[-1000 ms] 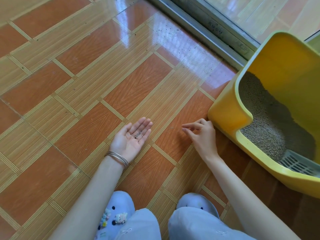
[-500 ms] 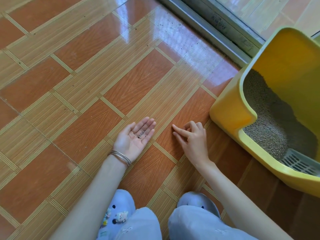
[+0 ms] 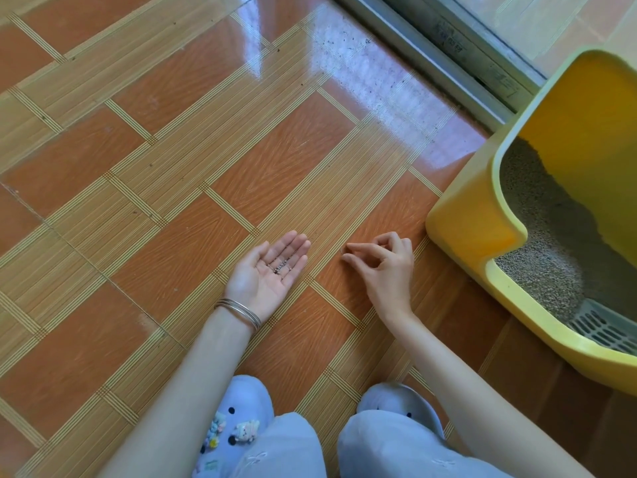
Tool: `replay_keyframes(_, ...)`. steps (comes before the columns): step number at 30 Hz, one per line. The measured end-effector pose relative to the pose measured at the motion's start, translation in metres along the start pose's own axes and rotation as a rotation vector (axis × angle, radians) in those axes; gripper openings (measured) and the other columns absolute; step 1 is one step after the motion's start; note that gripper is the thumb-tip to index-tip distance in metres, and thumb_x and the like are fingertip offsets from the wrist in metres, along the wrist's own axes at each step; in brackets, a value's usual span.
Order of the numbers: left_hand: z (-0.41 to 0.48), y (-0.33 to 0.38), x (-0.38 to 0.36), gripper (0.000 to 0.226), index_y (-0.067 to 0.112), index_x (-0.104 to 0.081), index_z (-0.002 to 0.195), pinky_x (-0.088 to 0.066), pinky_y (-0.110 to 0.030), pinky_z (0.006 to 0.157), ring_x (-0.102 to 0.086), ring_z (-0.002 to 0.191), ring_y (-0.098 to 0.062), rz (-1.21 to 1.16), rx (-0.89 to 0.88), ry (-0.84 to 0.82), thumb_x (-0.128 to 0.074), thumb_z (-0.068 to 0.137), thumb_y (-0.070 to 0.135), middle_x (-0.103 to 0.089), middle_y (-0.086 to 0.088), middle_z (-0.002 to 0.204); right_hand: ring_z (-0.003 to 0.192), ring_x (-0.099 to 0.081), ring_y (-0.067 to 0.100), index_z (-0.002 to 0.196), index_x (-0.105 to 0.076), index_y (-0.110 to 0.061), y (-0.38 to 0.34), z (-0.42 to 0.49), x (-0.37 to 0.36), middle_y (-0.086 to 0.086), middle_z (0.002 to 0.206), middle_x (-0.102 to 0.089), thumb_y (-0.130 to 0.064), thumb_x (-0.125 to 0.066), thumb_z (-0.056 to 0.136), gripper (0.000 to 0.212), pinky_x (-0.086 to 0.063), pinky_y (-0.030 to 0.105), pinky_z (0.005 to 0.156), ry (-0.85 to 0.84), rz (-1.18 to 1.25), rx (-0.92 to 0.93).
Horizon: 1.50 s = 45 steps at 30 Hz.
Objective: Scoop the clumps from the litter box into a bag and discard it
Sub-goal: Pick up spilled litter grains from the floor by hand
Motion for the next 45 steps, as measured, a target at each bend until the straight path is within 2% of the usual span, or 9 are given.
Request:
replay_keyframes(8,0.003,0.001,0.002,0.038,-0.004,-0.062,0.11,-0.049,-0.04,0.09,-0.063,0.107,-0.028,0.012,0.0,0.024,-0.035,0.098,0.02,-0.065,-0.018,0.115,0.085,-0.044,0.015,0.081,-0.075,-0.03,-0.006,0.007,-0.007,-0.006,0.081,-0.053,-0.036,-0.075,0.071,0.011,-0.029,0.027,0.079,-0.027,-0.015,0.046)
replay_keyframes(13,0.004,0.001,0.005,0.038,-0.003,-0.062,0.111,-0.05,-0.04,0.091,-0.063,0.107,-0.028,0.021,-0.001,0.038,-0.034,0.098,0.021,-0.065,-0.017,0.115,0.078,-0.044,0.017,0.08,-0.073,-0.024,-0.017,0.006,-0.008,-0.004,0.073,-0.052,-0.034,-0.073,0.075,0.011,-0.035,0.031,0.074,0.001,-0.112,0.191)
replay_keyframes(21,0.004,0.002,0.005,0.038,-0.003,-0.06,0.113,-0.05,-0.039,0.091,-0.063,0.107,-0.028,0.037,-0.006,0.043,-0.035,0.098,0.02,-0.065,-0.017,0.115,0.078,-0.049,0.023,0.082,-0.064,-0.012,-0.03,0.002,-0.021,0.002,0.077,-0.057,-0.031,-0.049,0.089,0.025,-0.039,0.036,0.069,-0.035,-0.365,0.333)
replay_keyframes(26,0.003,-0.005,-0.003,0.04,-0.005,-0.064,0.107,-0.05,-0.04,0.09,-0.063,0.106,-0.029,0.045,0.006,0.04,-0.035,0.098,0.02,-0.065,-0.019,0.114,0.083,-0.043,0.014,0.085,-0.059,-0.02,-0.019,0.016,-0.004,-0.007,0.08,-0.053,-0.023,-0.056,0.092,0.008,-0.039,0.026,0.078,-0.115,0.136,-0.01)
replay_keyframes(30,0.004,-0.017,-0.018,0.038,-0.004,-0.06,0.112,-0.052,-0.036,0.089,-0.067,0.098,-0.026,0.072,0.028,0.03,-0.034,0.099,0.021,-0.067,-0.019,0.107,0.083,-0.042,0.012,0.084,-0.063,-0.023,-0.064,0.012,0.002,-0.011,0.077,-0.051,-0.026,-0.062,0.088,0.004,-0.035,0.019,0.076,-0.255,0.265,0.088)
replay_keyframes(34,0.003,-0.023,-0.034,0.037,0.0,-0.061,0.108,-0.052,-0.028,0.082,-0.069,0.076,-0.016,0.121,0.036,-0.008,-0.032,0.099,0.022,-0.071,-0.012,0.09,0.092,-0.035,0.011,0.09,-0.072,-0.027,-0.074,0.007,-0.002,-0.019,0.082,-0.047,-0.034,-0.065,0.083,0.012,-0.036,0.035,0.087,-0.323,0.202,0.16)
replay_keyframes(38,0.001,-0.019,-0.038,0.037,-0.002,-0.061,0.108,-0.048,-0.034,0.094,-0.067,0.094,-0.023,0.097,0.023,-0.027,-0.034,0.098,0.021,-0.069,-0.016,0.1,0.097,-0.038,0.014,0.082,-0.071,-0.027,-0.066,0.013,0.015,-0.012,0.086,-0.053,-0.032,-0.069,0.08,0.005,-0.038,0.043,0.091,-0.197,0.241,0.094)
replay_keyframes(41,-0.001,-0.019,-0.036,0.037,-0.003,-0.061,0.11,-0.05,-0.036,0.092,-0.061,0.109,-0.027,0.077,0.025,-0.029,-0.035,0.098,0.02,-0.065,-0.019,0.111,0.099,-0.039,0.015,0.079,-0.069,-0.029,-0.066,0.014,0.016,-0.007,0.09,-0.053,-0.026,-0.075,0.074,0.008,-0.038,0.045,0.091,-0.2,0.205,0.095)
replay_keyframes(45,-0.003,-0.019,-0.038,0.038,-0.002,-0.059,0.113,-0.048,-0.035,0.095,-0.058,0.113,-0.027,0.091,0.028,-0.03,-0.034,0.098,0.021,-0.062,-0.019,0.118,0.102,-0.039,0.015,0.075,-0.068,-0.026,-0.063,0.016,0.018,-0.009,0.092,-0.054,-0.031,-0.076,0.072,0.01,-0.038,0.048,0.091,-0.191,0.205,0.062)
Point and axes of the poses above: each hand's wrist, its own z-axis towards the middle knuckle, its own x-axis out of the back of the hand, y = z × x, the point moved 10 cm from there along z, towards the middle knuckle
